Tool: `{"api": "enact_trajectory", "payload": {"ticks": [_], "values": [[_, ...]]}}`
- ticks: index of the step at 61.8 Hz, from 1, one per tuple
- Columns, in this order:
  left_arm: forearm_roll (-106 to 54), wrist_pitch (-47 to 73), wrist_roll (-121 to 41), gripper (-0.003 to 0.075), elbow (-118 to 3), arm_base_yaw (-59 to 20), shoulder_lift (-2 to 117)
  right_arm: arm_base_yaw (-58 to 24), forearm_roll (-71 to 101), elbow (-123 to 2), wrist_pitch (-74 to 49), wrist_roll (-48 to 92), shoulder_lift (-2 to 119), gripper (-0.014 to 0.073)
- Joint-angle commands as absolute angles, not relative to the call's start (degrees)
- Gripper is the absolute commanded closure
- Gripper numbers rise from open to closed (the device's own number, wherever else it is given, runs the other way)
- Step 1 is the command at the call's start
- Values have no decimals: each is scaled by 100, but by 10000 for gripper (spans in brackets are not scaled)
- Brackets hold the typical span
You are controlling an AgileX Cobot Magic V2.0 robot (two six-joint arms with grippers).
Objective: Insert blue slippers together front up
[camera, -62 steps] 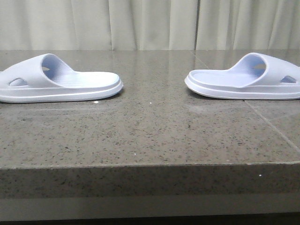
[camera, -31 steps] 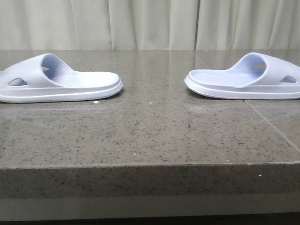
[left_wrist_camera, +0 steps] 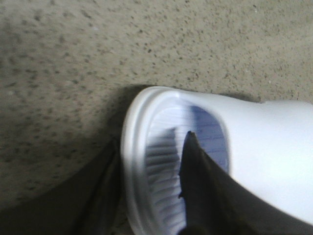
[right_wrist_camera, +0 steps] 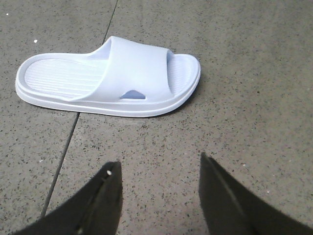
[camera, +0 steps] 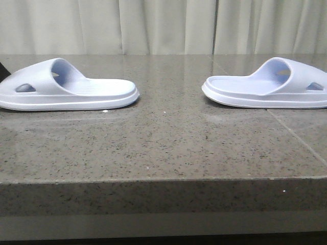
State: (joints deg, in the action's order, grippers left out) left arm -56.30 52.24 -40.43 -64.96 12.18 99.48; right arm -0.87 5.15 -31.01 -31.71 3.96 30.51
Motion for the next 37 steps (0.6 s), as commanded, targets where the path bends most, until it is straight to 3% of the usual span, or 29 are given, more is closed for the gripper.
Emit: {"api": "enact_trajectory", "payload": {"ticks": [1, 14, 22, 37], "values": [[-5774, 5390, -4048, 499, -6602, 1083, 9817, -55, 517, -3301, -2791, 407, 3099, 198], [-5764, 5405, -4048, 622, -6602, 1047, 9829, -55, 517, -3301, -2791, 407, 3099, 198], [-5776, 5405, -4048, 736, -6602, 1047, 9829, -55, 523, -3301, -2798, 407, 3099, 198], [-5789, 5459, -4048, 741, -6602, 1047, 9515, -49, 551, -3481, -3068, 315, 3199, 198]]}}
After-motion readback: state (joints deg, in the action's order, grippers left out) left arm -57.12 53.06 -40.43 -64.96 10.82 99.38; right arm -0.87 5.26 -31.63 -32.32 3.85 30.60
